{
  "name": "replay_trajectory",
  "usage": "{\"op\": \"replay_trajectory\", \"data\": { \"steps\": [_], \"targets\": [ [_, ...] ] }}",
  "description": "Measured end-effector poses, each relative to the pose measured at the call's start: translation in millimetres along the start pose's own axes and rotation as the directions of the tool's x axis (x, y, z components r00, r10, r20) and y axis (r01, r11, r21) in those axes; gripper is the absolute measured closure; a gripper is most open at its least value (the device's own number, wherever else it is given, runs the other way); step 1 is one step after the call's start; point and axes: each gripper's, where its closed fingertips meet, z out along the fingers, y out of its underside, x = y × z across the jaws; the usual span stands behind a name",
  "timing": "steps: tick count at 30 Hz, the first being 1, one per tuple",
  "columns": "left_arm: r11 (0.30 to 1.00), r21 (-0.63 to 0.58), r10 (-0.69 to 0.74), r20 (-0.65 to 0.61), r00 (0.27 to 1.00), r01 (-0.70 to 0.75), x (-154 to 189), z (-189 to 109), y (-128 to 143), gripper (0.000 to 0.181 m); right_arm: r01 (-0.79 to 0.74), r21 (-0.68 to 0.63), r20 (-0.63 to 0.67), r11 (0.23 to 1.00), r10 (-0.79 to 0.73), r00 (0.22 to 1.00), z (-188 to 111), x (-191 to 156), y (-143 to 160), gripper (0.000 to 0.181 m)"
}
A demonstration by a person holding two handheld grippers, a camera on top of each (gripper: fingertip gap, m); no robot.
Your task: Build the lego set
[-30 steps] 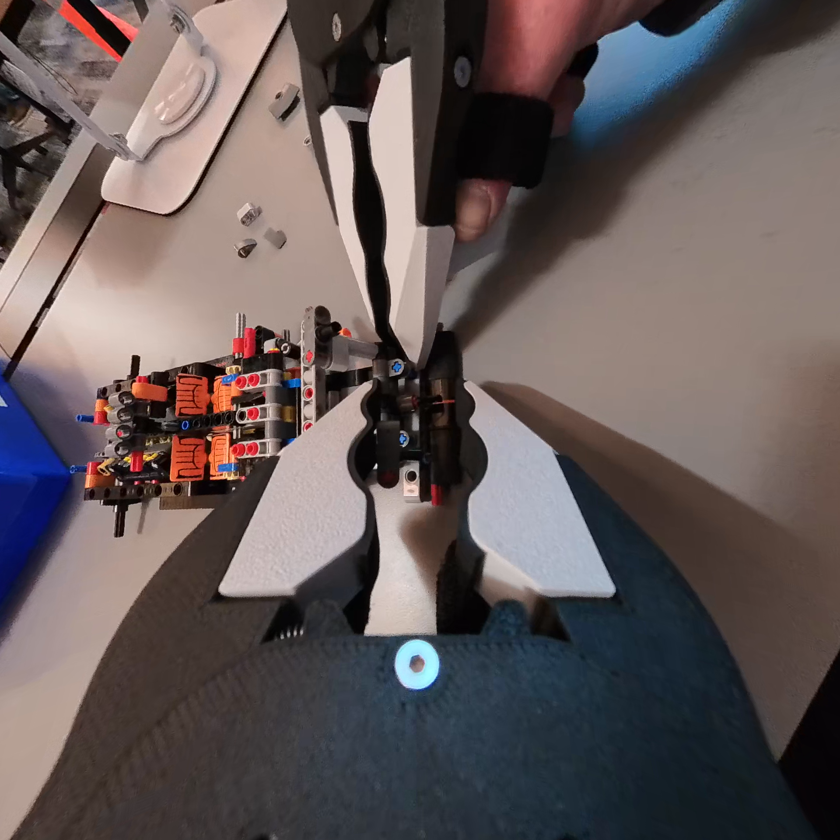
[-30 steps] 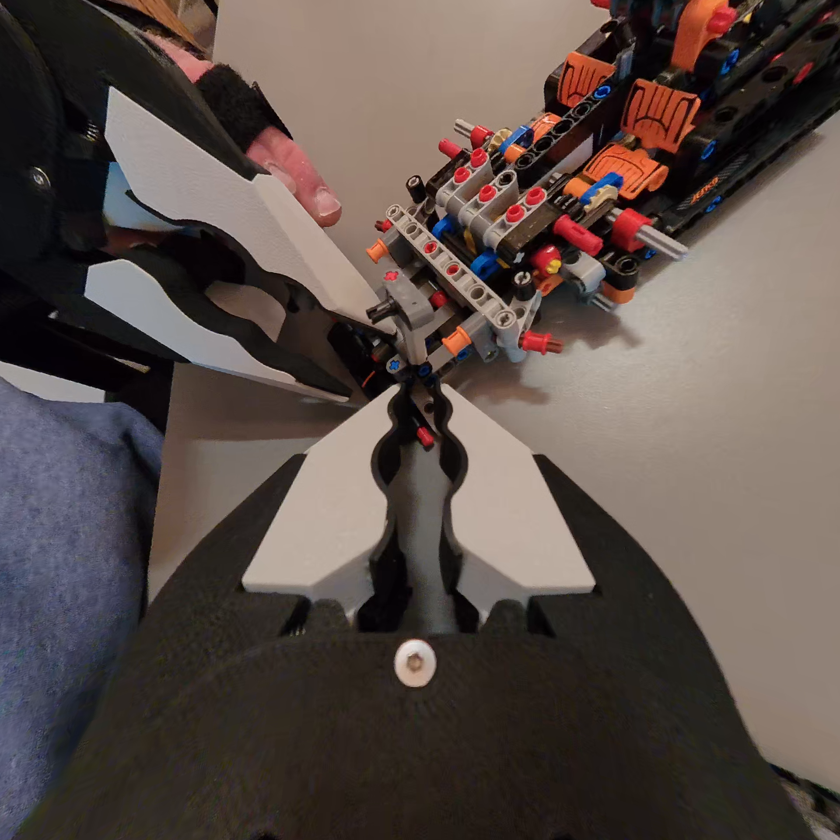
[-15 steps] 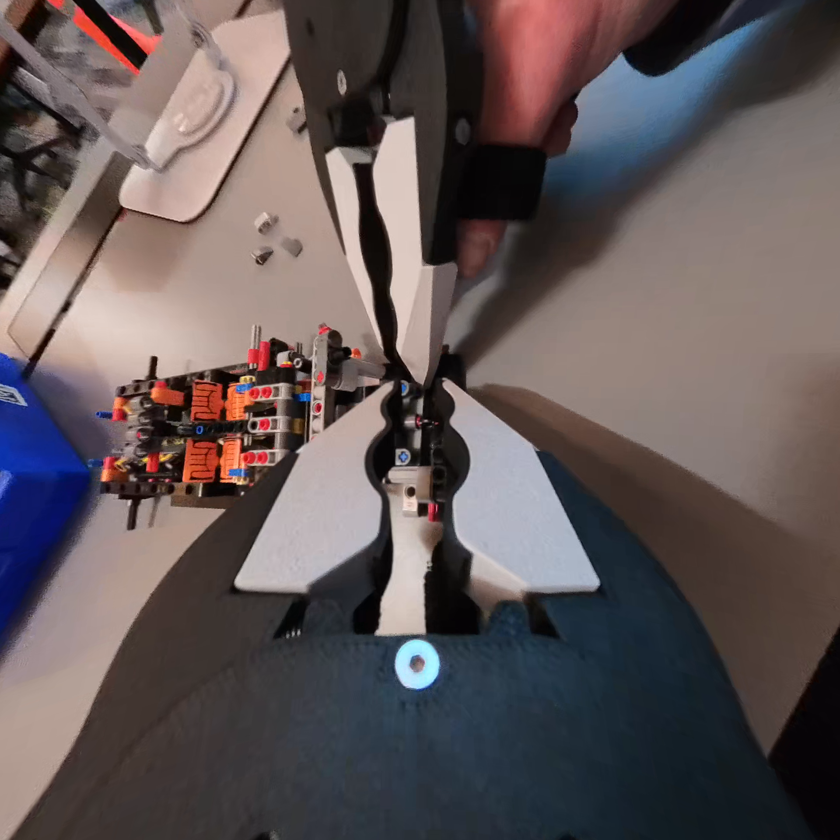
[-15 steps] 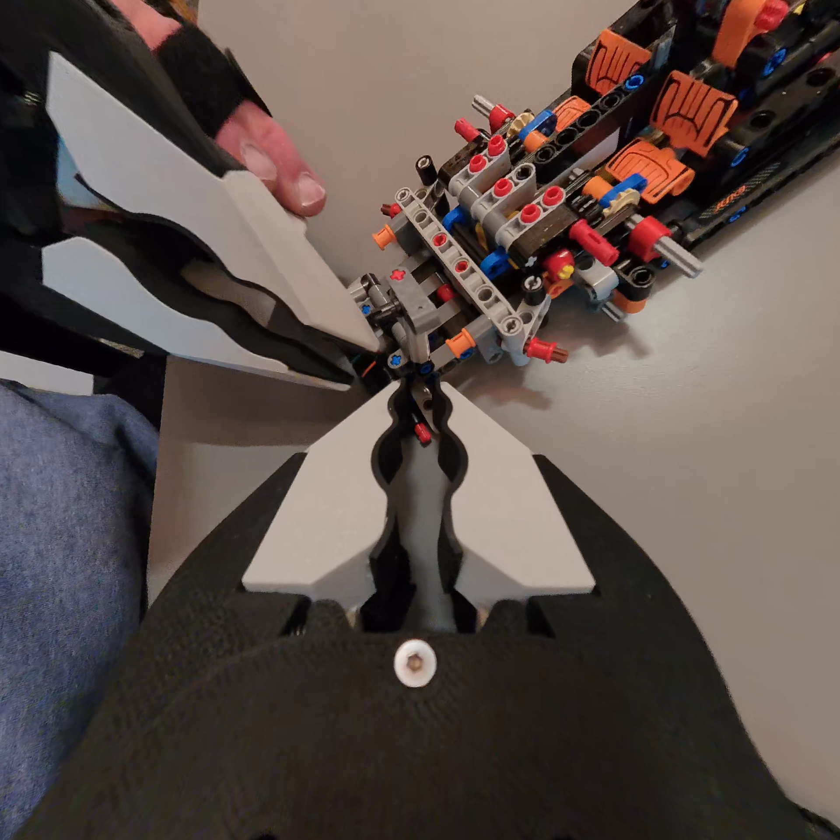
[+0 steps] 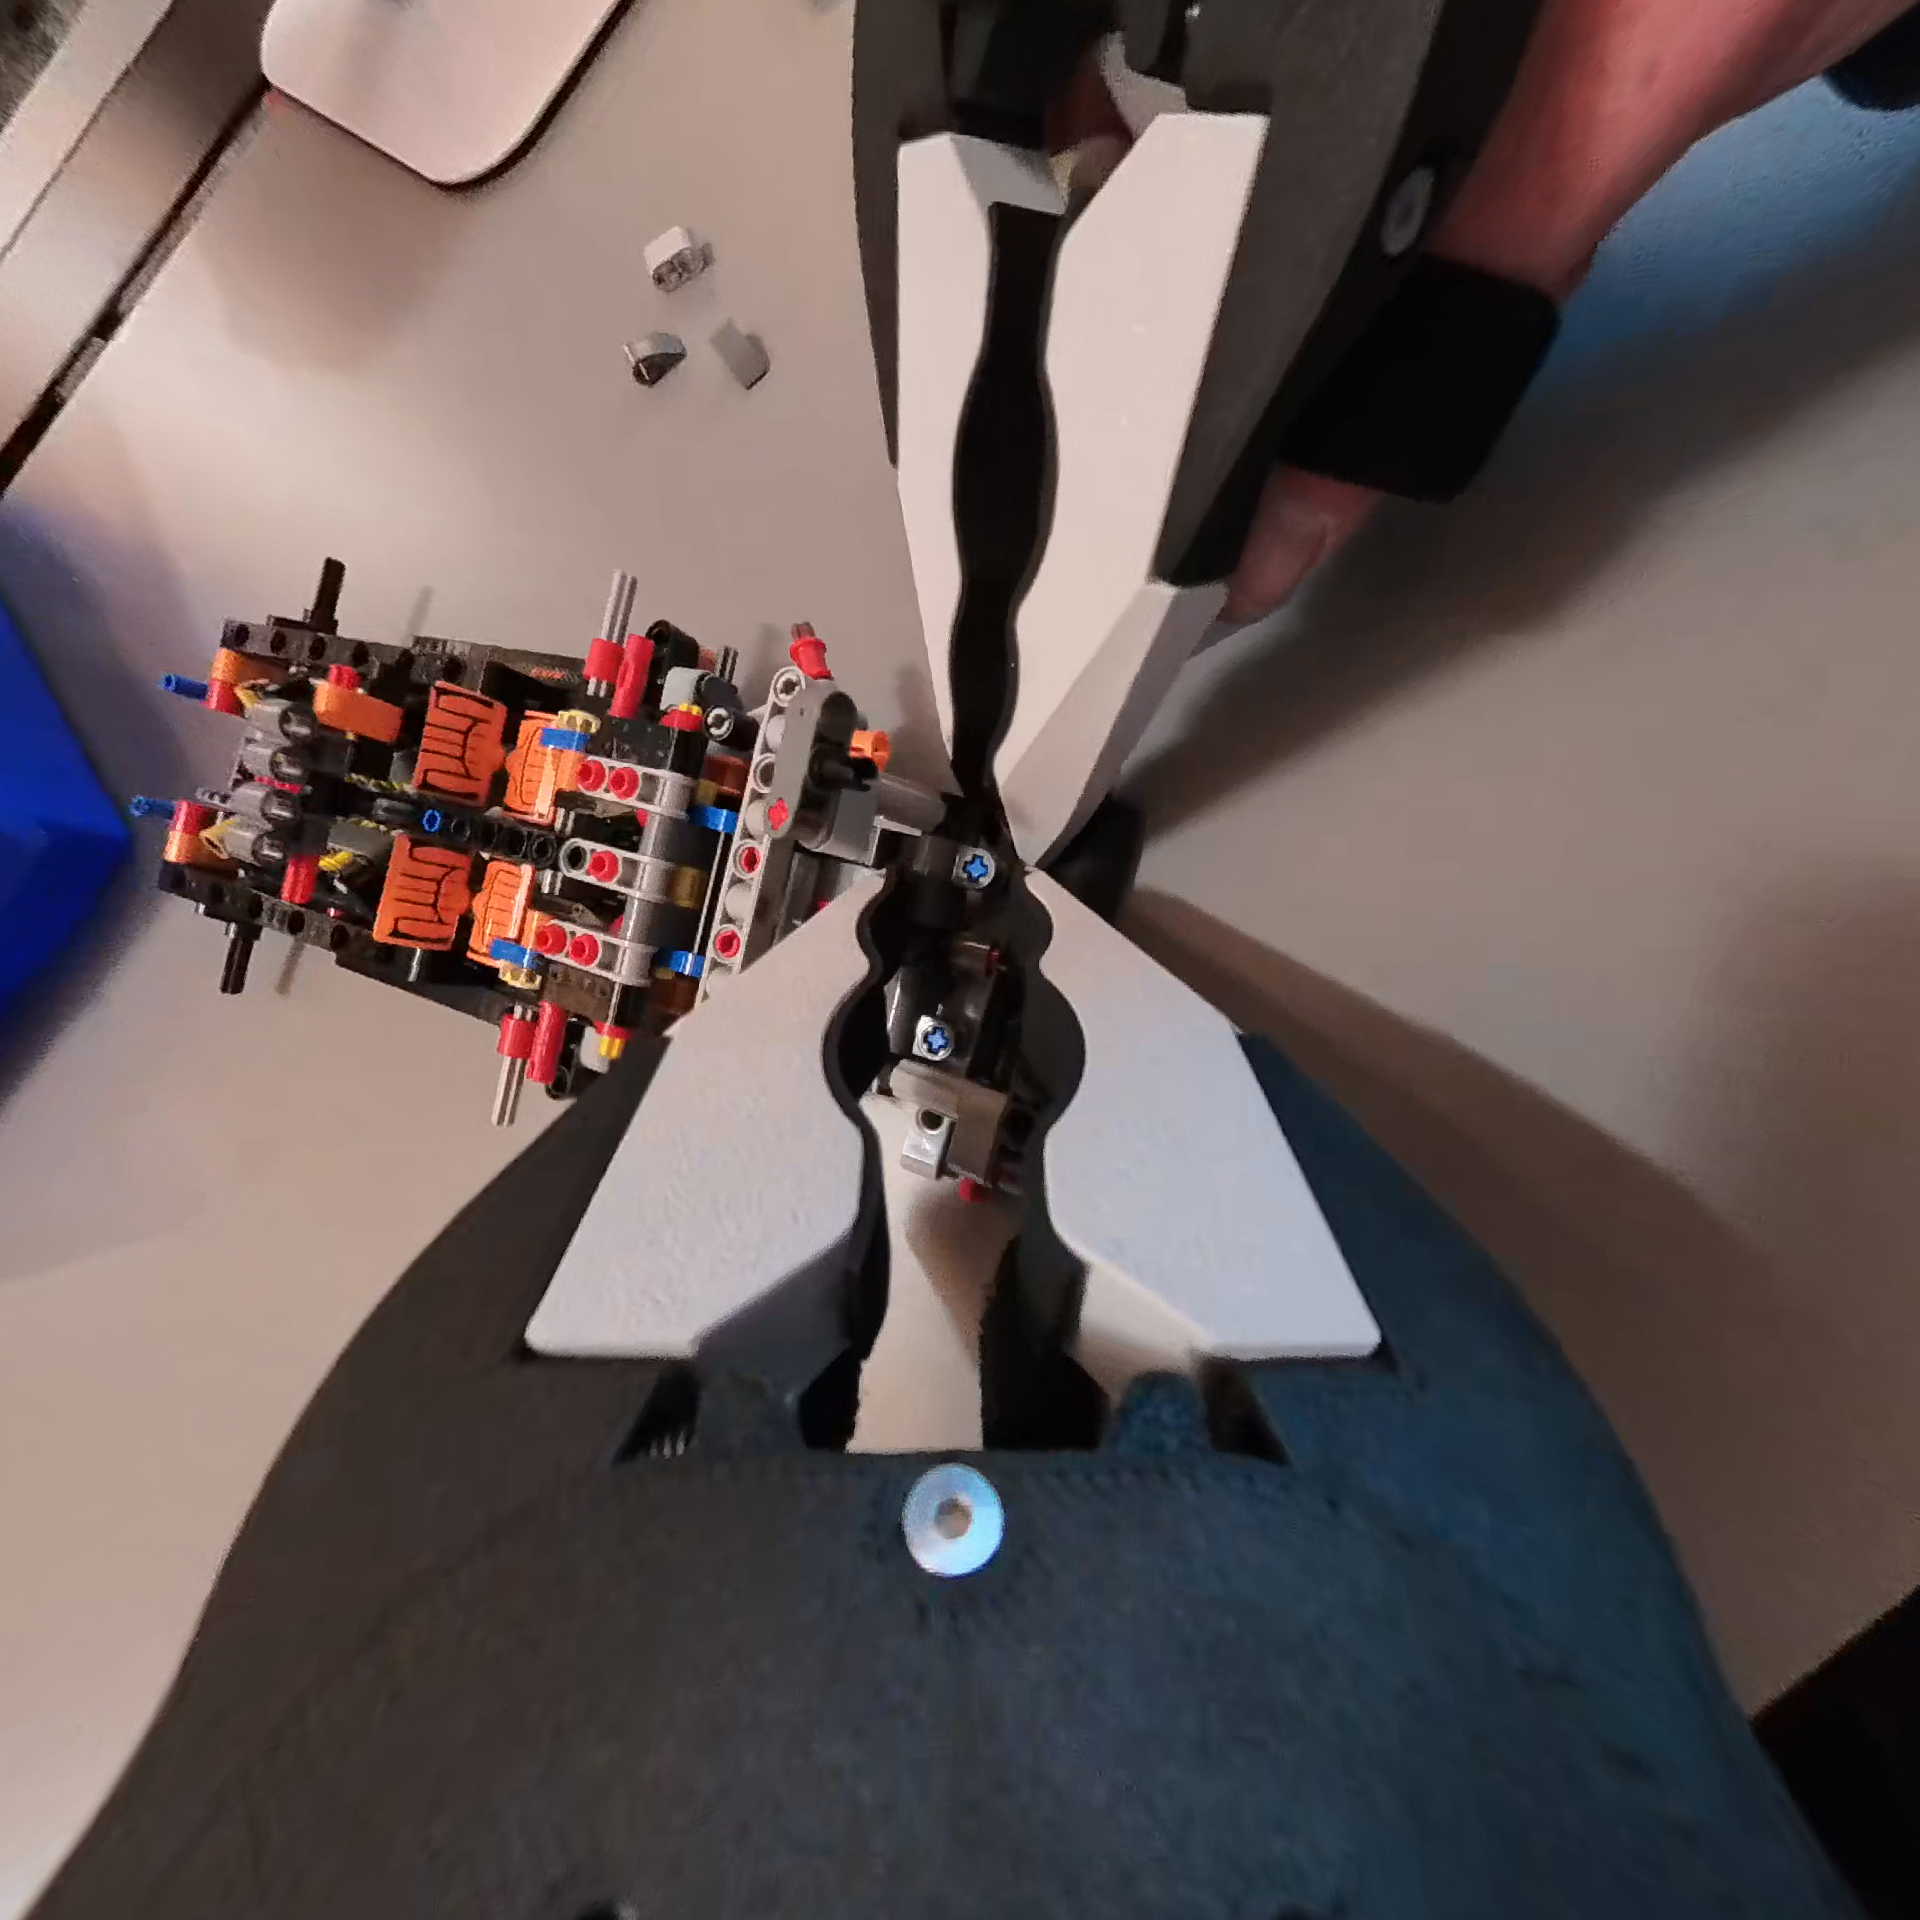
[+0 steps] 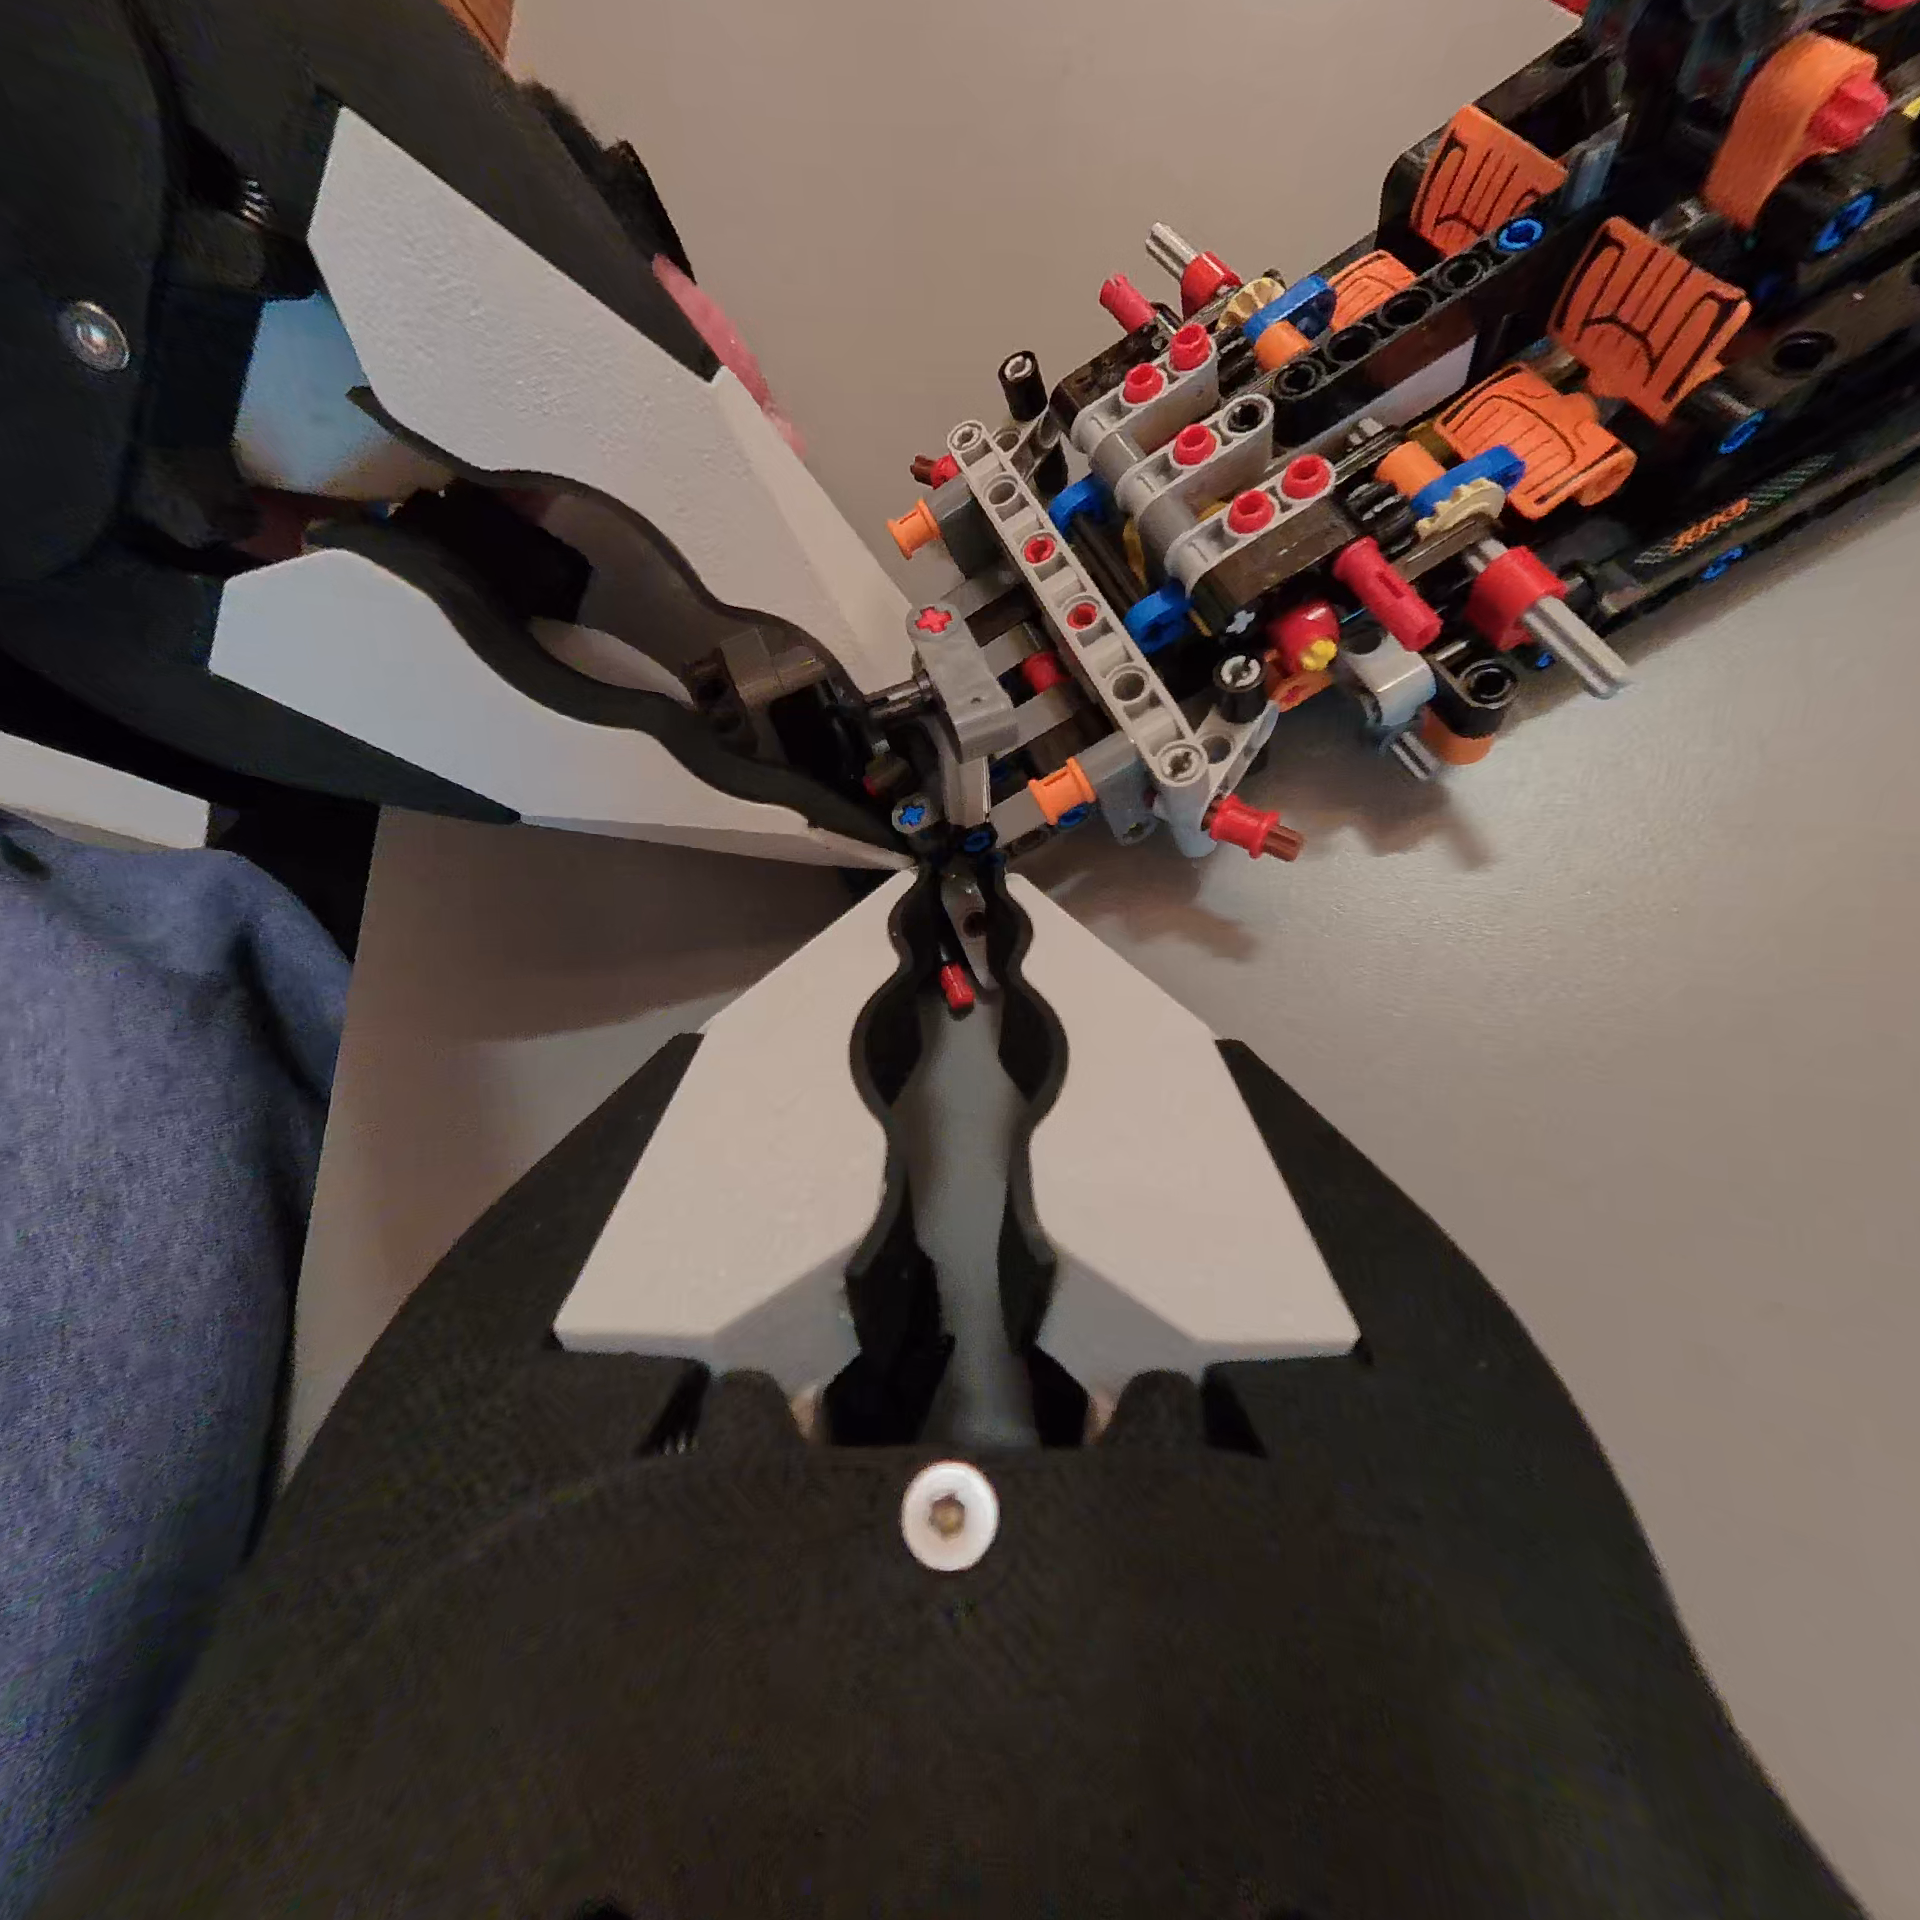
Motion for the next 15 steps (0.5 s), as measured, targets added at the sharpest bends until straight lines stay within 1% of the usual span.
{"op": "replay_trajectory", "data": {
  "steps": [9,15],
  "targets": [
    [0.996,-0.058,-0.068,0.012,0.998,0.068,-0.1,-0.3,0.8,0.163,0.078,-0.011,0.023,0.997,-0.078,0.997,-0.1,-0.8,0.6,0.174],
    [0.994,-0.081,-0.068,0.0,0.998,0.068,1.5,0.1,-0.6,0.164,0.051,0.007,0.082,0.999,-0.052,0.995,-2.8,-0.2,0.5,0.175]
  ]
}}
